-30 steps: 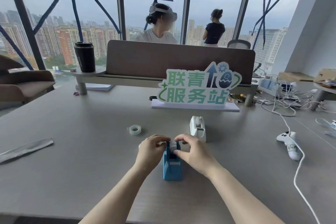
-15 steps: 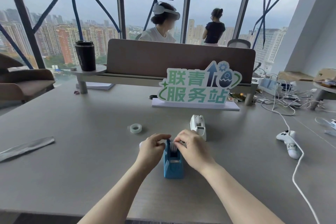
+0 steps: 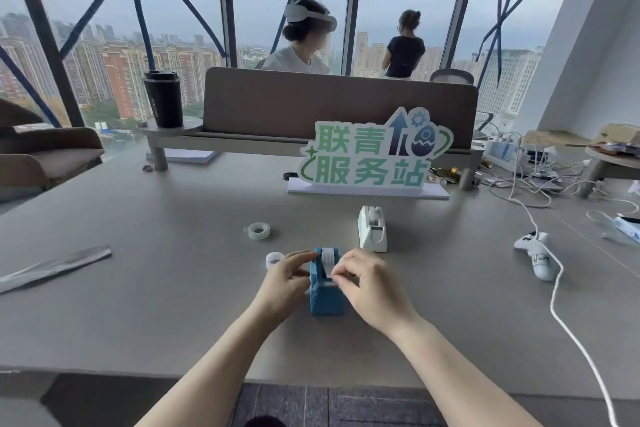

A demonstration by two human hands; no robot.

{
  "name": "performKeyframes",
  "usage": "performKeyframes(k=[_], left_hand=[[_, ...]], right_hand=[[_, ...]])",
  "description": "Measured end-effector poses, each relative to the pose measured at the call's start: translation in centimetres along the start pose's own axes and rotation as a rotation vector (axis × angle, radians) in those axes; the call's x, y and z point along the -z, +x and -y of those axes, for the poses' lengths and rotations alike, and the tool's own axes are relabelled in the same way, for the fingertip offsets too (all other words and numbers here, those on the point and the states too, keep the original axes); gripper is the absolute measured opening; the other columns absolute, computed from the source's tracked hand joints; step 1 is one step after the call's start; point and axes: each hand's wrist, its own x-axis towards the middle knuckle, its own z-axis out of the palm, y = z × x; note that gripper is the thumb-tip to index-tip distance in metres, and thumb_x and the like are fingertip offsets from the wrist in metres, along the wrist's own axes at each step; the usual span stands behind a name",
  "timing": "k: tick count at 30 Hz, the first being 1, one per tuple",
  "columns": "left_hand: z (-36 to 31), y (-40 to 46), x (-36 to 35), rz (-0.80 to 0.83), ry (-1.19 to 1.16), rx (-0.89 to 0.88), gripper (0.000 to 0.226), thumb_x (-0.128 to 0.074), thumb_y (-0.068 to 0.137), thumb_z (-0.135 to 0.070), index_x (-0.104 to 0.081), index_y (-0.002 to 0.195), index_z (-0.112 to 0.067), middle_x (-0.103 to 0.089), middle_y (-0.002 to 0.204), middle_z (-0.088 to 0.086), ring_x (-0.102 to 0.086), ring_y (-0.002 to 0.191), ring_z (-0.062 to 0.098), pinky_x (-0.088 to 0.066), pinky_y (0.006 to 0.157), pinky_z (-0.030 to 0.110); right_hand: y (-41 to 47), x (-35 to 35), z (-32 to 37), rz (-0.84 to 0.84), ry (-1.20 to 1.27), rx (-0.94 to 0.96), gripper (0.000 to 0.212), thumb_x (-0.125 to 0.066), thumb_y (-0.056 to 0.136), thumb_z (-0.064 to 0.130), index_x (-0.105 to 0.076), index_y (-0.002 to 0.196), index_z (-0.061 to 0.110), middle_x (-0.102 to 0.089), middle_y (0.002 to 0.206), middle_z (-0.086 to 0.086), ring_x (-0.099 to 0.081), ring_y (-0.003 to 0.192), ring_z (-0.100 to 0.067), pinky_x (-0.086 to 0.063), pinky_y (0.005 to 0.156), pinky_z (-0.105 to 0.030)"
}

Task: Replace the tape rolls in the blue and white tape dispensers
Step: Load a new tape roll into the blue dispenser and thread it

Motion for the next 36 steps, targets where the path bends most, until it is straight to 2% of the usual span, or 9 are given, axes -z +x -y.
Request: performKeyframes(k=[5, 12, 19, 23, 25, 27, 30, 33, 36], left_hand=[[0.1, -0.7, -0.1, 0.002, 0.019, 0.018, 0.057, -0.044, 0.079, 0.014, -0.059, 0.128, -0.010, -0.054, 0.127, 0.004, -0.060, 0.094, 0.010, -0.048, 0.082, 0.022], [0.2, -1.3, -0.3, -0.018, 0.053, 0.041, 0.055, -0.043, 0.079, 0.013, -0.060, 0.127, -0.009, -0.057, 0.113, 0.004, -0.062, 0.092, 0.011, -0.048, 0.076, 0.020], [0.5, -1.4, -0.4, -0.034, 0.072, 0.071, 0.054, -0.043, 0.078, 0.011, -0.065, 0.121, -0.014, -0.061, 0.104, 0.007, -0.066, 0.095, 0.016, -0.052, 0.079, 0.034], [0.5, -1.1, -0.2, -0.045, 0.096, 0.102, 0.054, -0.042, 0.077, 0.006, -0.067, 0.119, -0.017, -0.065, 0.094, 0.000, -0.069, 0.095, 0.027, -0.055, 0.084, 0.045], [0.6, -1.1, -0.1, -0.038, 0.123, 0.112, 0.055, -0.043, 0.074, -0.002, -0.065, 0.122, -0.017, -0.069, 0.108, 0.001, -0.069, 0.099, 0.023, -0.056, 0.091, 0.045], [0.8, -1.1, -0.1, -0.023, 0.133, 0.122, 0.060, -0.043, 0.069, -0.008, -0.066, 0.123, -0.017, -0.070, 0.119, 0.000, -0.068, 0.103, 0.018, -0.054, 0.096, 0.042], [0.8, -1.2, -0.2, -0.024, 0.119, 0.143, 0.062, -0.043, 0.063, -0.010, -0.069, 0.119, -0.018, -0.071, 0.118, -0.003, -0.069, 0.103, 0.015, -0.054, 0.097, 0.042], [0.8, -1.5, -0.4, -0.033, 0.003, 0.185, 0.065, -0.044, 0.058, -0.009, -0.070, 0.117, -0.017, -0.074, 0.114, -0.002, -0.071, 0.101, 0.016, -0.054, 0.098, 0.043], [1.2, -1.5, -0.8, -0.028, -0.126, 0.223, 0.067, -0.045, 0.054, -0.004, -0.071, 0.116, -0.014, -0.076, 0.107, 0.001, -0.073, 0.099, 0.019, -0.053, 0.099, 0.045]], right_hand=[[-1.3, 0.2, 0.7, -0.016, -0.015, 0.025, 0.005, -0.068, 0.083, 0.021, -0.071, 0.078, 0.023, -0.065, 0.084, 0.011, -0.058, 0.079, -0.007, -0.053, 0.067, -0.032], [-2.8, -0.5, 0.8, -0.026, -0.112, 0.055, 0.005, -0.069, 0.081, 0.021, -0.072, 0.077, 0.021, -0.065, 0.090, 0.012, -0.059, 0.085, -0.010, -0.055, 0.063, -0.032], [-4.1, -0.7, 1.2, -0.069, -0.257, 0.147, 0.020, -0.063, 0.082, 0.029, -0.073, 0.069, 0.019, -0.067, 0.096, 0.010, -0.058, 0.084, -0.013, -0.053, 0.060, -0.025], [-4.3, -0.5, 0.8, -0.180, -0.083, 0.035, 0.016, -0.059, 0.086, 0.023, -0.073, 0.079, 0.017, -0.069, 0.093, 0.009, -0.060, 0.083, -0.011, -0.051, 0.065, -0.022], [-3.7, -0.2, 0.4, -0.216, 0.027, -0.111, 0.017, -0.057, 0.088, 0.016, -0.073, 0.091, 0.017, -0.071, 0.093, 0.006, -0.063, 0.082, -0.012, -0.049, 0.070, -0.023], [-2.9, -0.1, -0.3, -0.098, 0.052, -0.296, 0.027, -0.054, 0.090, 0.012, -0.071, 0.111, 0.015, -0.073, 0.110, 0.002, -0.066, 0.098, -0.015, -0.049, 0.084, -0.023], [-2.2, -0.3, -1.0, 0.176, 0.093, -0.445, 0.043, -0.048, 0.090, 0.009, -0.058, 0.132, 0.014, -0.063, 0.134, -0.001, -0.056, 0.125, -0.017, -0.041, 0.107, -0.026], [-1.8, -0.3, -0.8, 0.272, 0.183, -0.432, 0.048, -0.053, 0.086, 0.008, -0.057, 0.133, 0.019, -0.063, 0.132, 0.004, -0.057, 0.124, -0.014, -0.042, 0.106, -0.026], [-1.9, -0.6, -1.1, 0.309, 0.207, -0.399, 0.055, -0.068, 0.079, 0.022, -0.057, 0.133, 0.023, -0.065, 0.129, 0.007, -0.059, 0.121, -0.010, -0.046, 0.105, -0.032]])
